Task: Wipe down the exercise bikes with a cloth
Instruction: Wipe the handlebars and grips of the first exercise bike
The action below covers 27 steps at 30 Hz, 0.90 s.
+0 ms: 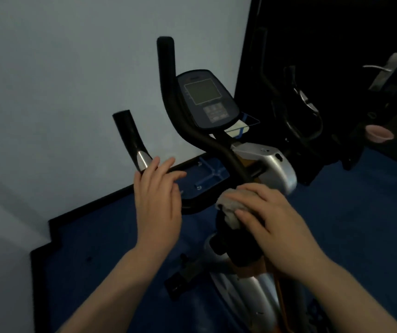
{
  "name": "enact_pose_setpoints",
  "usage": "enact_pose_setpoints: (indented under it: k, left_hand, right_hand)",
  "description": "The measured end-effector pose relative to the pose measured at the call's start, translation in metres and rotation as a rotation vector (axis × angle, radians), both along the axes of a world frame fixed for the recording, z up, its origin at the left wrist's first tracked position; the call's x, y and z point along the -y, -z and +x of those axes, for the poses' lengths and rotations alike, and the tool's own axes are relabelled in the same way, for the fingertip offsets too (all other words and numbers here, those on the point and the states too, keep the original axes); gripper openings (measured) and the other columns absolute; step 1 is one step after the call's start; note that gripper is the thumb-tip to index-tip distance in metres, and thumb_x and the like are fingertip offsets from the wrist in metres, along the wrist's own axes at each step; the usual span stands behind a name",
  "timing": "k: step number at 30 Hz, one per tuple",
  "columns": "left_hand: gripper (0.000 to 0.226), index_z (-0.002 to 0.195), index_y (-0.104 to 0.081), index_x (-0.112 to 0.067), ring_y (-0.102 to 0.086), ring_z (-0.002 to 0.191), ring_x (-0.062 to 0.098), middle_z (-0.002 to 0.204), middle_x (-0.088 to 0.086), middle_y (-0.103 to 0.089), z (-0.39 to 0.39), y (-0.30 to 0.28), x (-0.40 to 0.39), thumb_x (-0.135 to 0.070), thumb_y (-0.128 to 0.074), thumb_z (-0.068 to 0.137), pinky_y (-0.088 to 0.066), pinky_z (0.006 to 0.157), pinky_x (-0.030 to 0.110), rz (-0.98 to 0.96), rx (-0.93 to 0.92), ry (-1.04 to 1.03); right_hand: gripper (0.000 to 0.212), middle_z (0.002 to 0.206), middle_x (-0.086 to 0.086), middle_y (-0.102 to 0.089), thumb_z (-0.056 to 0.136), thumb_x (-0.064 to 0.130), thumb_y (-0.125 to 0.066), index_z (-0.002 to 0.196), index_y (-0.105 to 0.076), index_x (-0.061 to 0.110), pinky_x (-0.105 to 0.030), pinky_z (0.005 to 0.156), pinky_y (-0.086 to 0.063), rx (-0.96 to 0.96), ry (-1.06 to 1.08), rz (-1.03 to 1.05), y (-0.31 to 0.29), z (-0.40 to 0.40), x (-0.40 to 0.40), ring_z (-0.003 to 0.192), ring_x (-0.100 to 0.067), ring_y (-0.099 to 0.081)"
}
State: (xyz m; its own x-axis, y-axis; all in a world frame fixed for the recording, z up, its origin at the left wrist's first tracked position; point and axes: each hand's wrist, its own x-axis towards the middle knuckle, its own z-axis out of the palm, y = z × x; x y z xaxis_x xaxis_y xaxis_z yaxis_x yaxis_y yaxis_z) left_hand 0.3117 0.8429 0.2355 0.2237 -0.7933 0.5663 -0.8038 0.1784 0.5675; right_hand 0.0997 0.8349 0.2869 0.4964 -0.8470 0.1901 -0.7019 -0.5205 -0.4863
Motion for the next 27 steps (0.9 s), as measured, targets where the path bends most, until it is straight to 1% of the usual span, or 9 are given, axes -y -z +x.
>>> enact_pose_setpoints:
  k: [4, 7, 9, 12, 14, 18, 22, 25, 27]
  left_hand:
    - [0.037, 0.131, -0.055, -0.012, -0.018, 0.146, 0.016, 0.151, 0.002, -0.038, -0.004, 0.004, -0.005, -0.014, -0.033, 0.102, -0.017, 0.117, 0.054, 0.028, -0.043, -0.029]
    - [0.037, 0.134, -0.053, -0.01, -0.017, 0.147, 0.01, 0.152, 0.001, -0.037, 0.003, 0.001, -0.012, -0.01, -0.035, 0.103, -0.017, 0.121, 0.037, 0.021, -0.091, 0.026]
    - [0.035, 0.134, -0.053, -0.009, -0.019, 0.147, 0.01, 0.152, 0.002, -0.037, 0.006, -0.001, -0.018, -0.004, -0.039, 0.103, -0.017, 0.119, 0.024, 0.017, -0.122, 0.011]
    - [0.038, 0.139, -0.05, -0.013, -0.021, 0.146, 0.008, 0.154, -0.002, -0.034, 0.006, -0.005, -0.023, -0.01, -0.046, 0.101, -0.019, 0.118, 0.021, 0.021, -0.15, -0.093]
    - [0.046, 0.145, -0.043, -0.019, -0.02, 0.145, 0.004, 0.157, -0.008, -0.027, 0.01, -0.009, -0.025, -0.019, -0.05, 0.099, -0.017, 0.116, 0.016, 0.065, -0.19, -0.12]
    - [0.059, 0.15, -0.032, -0.033, -0.017, 0.139, -0.015, 0.157, -0.022, -0.018, 0.029, -0.018, -0.03, -0.036, -0.052, 0.095, -0.013, 0.107, 0.001, 0.212, -0.231, -0.061]
    - [0.056, 0.148, -0.031, -0.038, -0.017, 0.137, -0.017, 0.156, -0.027, -0.017, 0.031, -0.02, -0.031, -0.033, -0.051, 0.096, -0.013, 0.104, -0.002, 0.243, -0.236, -0.076]
    - [0.056, 0.148, -0.03, -0.039, -0.018, 0.138, -0.016, 0.156, -0.028, -0.017, 0.029, -0.019, -0.029, -0.032, -0.052, 0.096, -0.015, 0.102, -0.003, 0.241, -0.244, -0.094]
    - [0.056, 0.148, -0.03, -0.04, -0.018, 0.138, -0.015, 0.156, -0.029, -0.016, 0.029, -0.02, -0.029, -0.032, -0.052, 0.097, -0.016, 0.099, -0.005, 0.252, -0.23, -0.096]
  right_hand:
    - [0.028, 0.112, 0.021, -0.056, 0.098, 0.032, -0.049, 0.122, -0.062, 0.037, -0.007, 0.086, -0.036, 0.065, -0.17, 0.142, -0.001, 0.005, 0.031, 0.104, 0.005, -0.05]
    - [0.027, 0.108, 0.017, -0.064, 0.097, 0.026, -0.053, 0.12, -0.063, 0.035, -0.013, 0.085, -0.045, 0.31, -0.223, 0.325, -0.006, 0.004, 0.054, 0.1, 0.006, -0.058]
    - [0.027, 0.112, 0.014, -0.065, 0.097, 0.022, -0.054, 0.121, -0.064, 0.03, -0.017, 0.09, -0.047, 0.412, -0.247, 0.256, -0.008, 0.008, 0.067, 0.104, 0.003, -0.059]
    - [0.03, 0.118, 0.011, -0.063, 0.094, 0.018, -0.059, 0.123, -0.064, 0.024, -0.014, 0.094, -0.043, 0.434, -0.363, 0.175, -0.012, 0.026, 0.081, 0.109, 0.002, -0.056]
    - [0.03, 0.116, 0.012, -0.062, 0.093, 0.021, -0.062, 0.123, -0.062, 0.025, -0.017, 0.093, -0.044, 0.329, -0.461, 0.228, -0.011, 0.035, 0.09, 0.108, 0.003, -0.056]
    - [0.032, 0.118, 0.018, -0.063, 0.096, 0.043, -0.05, 0.125, -0.06, 0.036, -0.028, 0.097, -0.046, -0.14, -0.651, 0.251, -0.011, 0.039, 0.105, 0.109, 0.003, -0.056]
    - [0.04, 0.138, 0.011, -0.055, 0.101, 0.041, -0.041, 0.138, -0.052, 0.029, -0.032, 0.109, -0.038, -0.27, -0.753, 0.284, -0.01, 0.056, 0.112, 0.126, -0.004, -0.048]
    - [0.032, 0.112, 0.001, -0.066, 0.103, 0.036, -0.039, 0.112, -0.064, 0.017, -0.031, 0.095, -0.045, -0.242, -0.763, 0.385, -0.003, 0.086, 0.1, 0.104, -0.013, -0.059]
    - [0.03, 0.102, 0.004, -0.064, 0.104, 0.036, -0.035, 0.1, -0.061, 0.022, -0.025, 0.087, -0.044, -0.222, -0.745, 0.434, -0.002, 0.096, 0.096, 0.097, -0.013, -0.059]
